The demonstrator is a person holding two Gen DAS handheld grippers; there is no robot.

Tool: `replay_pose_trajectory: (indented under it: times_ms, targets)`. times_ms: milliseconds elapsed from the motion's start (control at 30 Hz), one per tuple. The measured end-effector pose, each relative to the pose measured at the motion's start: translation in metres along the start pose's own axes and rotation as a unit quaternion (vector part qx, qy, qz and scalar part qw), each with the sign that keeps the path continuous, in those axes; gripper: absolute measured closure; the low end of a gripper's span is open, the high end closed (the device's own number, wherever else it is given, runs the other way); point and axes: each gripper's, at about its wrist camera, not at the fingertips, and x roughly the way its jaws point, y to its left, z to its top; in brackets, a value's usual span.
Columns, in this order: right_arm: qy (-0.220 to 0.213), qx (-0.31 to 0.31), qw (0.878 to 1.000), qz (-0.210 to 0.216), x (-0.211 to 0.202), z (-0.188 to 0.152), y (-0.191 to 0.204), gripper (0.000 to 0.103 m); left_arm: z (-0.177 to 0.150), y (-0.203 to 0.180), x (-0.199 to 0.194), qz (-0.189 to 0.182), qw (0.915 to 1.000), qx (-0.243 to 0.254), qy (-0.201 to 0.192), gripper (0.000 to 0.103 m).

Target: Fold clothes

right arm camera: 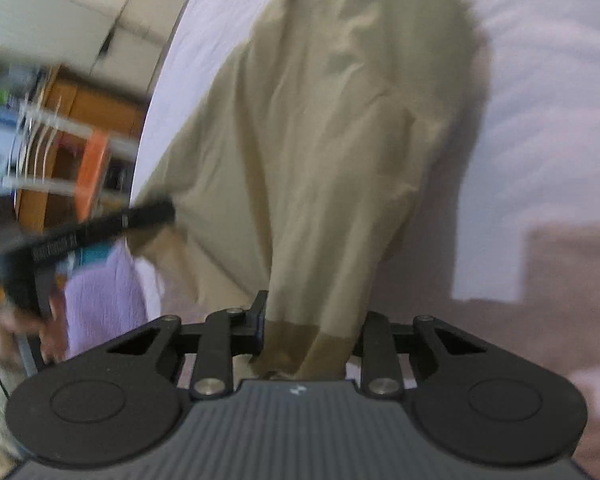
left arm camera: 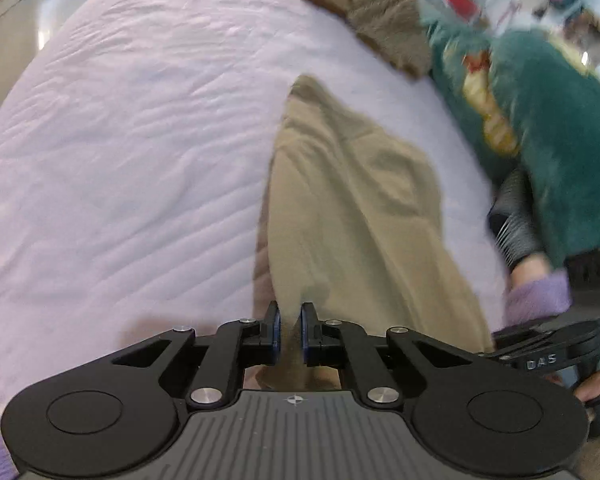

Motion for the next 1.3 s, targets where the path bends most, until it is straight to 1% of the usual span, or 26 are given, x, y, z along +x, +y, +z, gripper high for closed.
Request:
replay_pose_trajectory:
  times_ms: [67, 100, 167, 200, 233, 267, 300, 333, 367, 400, 433, 500, 600, 667, 700, 767, 800, 867, 900, 1000, 1033, 1100, 1167, 1233, 1267, 1300]
  targets:
    - [0.025, -0.032, 0.999, -0.034, 0.015, -0.007, 0.011, 0.07, -0.015, 0.008, 0.005, 0.024, 0.9993, 0.019, 0.021, 0.09]
    - [0.032, -0.043, 0.997, -0.049, 0.017, -0.009, 0.016, 0.066, -0.017, 0.004, 0.004, 0.038, 0.9985, 0.036, 0.017, 0.088]
    - [0.033, -0.055, 0.995, -0.075, 0.012, -0.008, 0.021, 0.047, -0.018, -0.008, -0.001, 0.067, 0.995, 0.074, 0.002, 0.084]
    - [0.022, -0.071, 0.993, -0.09, 0.004, -0.007, 0.026, 0.044, -0.019, -0.014, -0.004, 0.081, 0.9924, 0.092, -0.006, 0.083]
    - [-0.002, -0.095, 0.99, -0.107, -0.01, -0.007, 0.036, 0.038, -0.02, -0.021, -0.006, 0.096, 0.9891, 0.111, -0.014, 0.083]
    - [-0.026, -0.12, 0.984, -0.131, -0.023, -0.006, 0.045, 0.031, -0.018, -0.026, -0.007, 0.101, 0.9878, 0.117, -0.018, 0.082]
    - [-0.05, -0.143, 0.975, -0.162, -0.035, -0.006, 0.053, 0.027, -0.016, -0.031, -0.008, 0.103, 0.9871, 0.12, -0.021, 0.077]
    - [-0.075, -0.161, 0.966, -0.186, -0.047, -0.005, 0.061, 0.018, -0.013, -0.035, -0.009, 0.106, 0.9864, 0.123, -0.024, 0.064]
    - [-0.093, -0.162, 0.963, -0.193, -0.054, -0.005, 0.064, 0.01, -0.01, -0.04, -0.01, 0.109, 0.9857, 0.126, -0.027, 0.059]
    - [-0.102, -0.152, 0.965, -0.187, -0.057, -0.005, 0.063, 0.009, -0.008, -0.045, -0.012, 0.111, 0.9849, 0.129, -0.03, 0.05]
    - [-0.112, -0.142, 0.967, -0.181, -0.06, -0.005, 0.061, 0.009, -0.005, -0.05, -0.013, 0.114, 0.9842, 0.132, -0.033, 0.046]
    - [-0.122, -0.146, 0.965, -0.179, -0.053, -0.005, 0.065, 0.009, -0.007, -0.054, -0.006, 0.127, 0.9821, 0.137, -0.028, 0.045]
    - [-0.132, -0.164, 0.961, -0.181, -0.037, -0.006, 0.072, 0.009, -0.017, -0.052, 0.013, 0.139, 0.9814, 0.132, 0.011, 0.042]
    - [-0.138, -0.176, 0.957, -0.182, -0.026, -0.006, 0.077, 0.011, -0.025, -0.049, 0.024, 0.151, 0.9784, 0.136, 0.036, 0.042]
    - [-0.143, -0.181, 0.955, -0.184, -0.023, -0.006, 0.08, 0.011, -0.029, -0.047, 0.028, 0.153, 0.9777, 0.137, 0.044, 0.041]
    - [-0.156, -0.186, 0.952, -0.185, -0.025, -0.003, 0.082, 0.014, -0.031, -0.047, 0.028, 0.147, 0.9789, 0.135, 0.044, 0.04]
    - [-0.16, -0.182, 0.953, -0.179, -0.03, 0.003, 0.081, 0.014, -0.032, -0.047, 0.028, 0.144, 0.9796, 0.133, 0.044, 0.039]
    - [-0.175, -0.177, 0.953, -0.17, -0.037, 0.02, 0.079, 0.022, -0.031, -0.046, 0.03, 0.136, 0.9815, 0.127, 0.045, 0.039]
    - [-0.183, -0.175, 0.952, -0.17, -0.039, 0.029, 0.078, 0.025, -0.03, -0.046, 0.032, 0.132, 0.9824, 0.124, 0.046, 0.039]
    - [-0.211, -0.168, 0.948, -0.166, -0.046, 0.059, 0.072, 0.026, -0.028, -0.046, 0.036, 0.12, 0.985, 0.115, 0.048, 0.037]
    - [-0.215, -0.162, 0.95, -0.158, -0.046, 0.069, 0.067, 0.026, -0.027, -0.046, 0.037, 0.116, 0.9858, 0.111, 0.049, 0.035]
    - [-0.197, -0.152, 0.96, -0.129, -0.042, 0.081, 0.057, 0.026, -0.026, -0.048, 0.042, 0.11, 0.9858, 0.117, 0.049, 0.034]
    - [-0.162, -0.152, 0.97, -0.098, -0.039, 0.079, 0.051, 0.026, -0.026, -0.052, 0.044, 0.104, 0.9847, 0.131, 0.048, 0.034]
    - [-0.101, -0.155, 0.98, -0.076, -0.036, 0.064, 0.051, 0.024, -0.026, -0.052, 0.043, 0.093, 0.9848, 0.139, 0.047, 0.036]
    - [-0.065, -0.152, 0.984, -0.073, -0.034, 0.052, 0.052, 0.019, -0.026, -0.051, 0.042, 0.089, 0.9848, 0.142, 0.047, 0.037]
    - [-0.029, -0.14, 0.986, -0.081, -0.029, 0.04, 0.052, 0.017, -0.025, -0.05, 0.041, 0.084, 0.9848, 0.144, 0.048, 0.041]
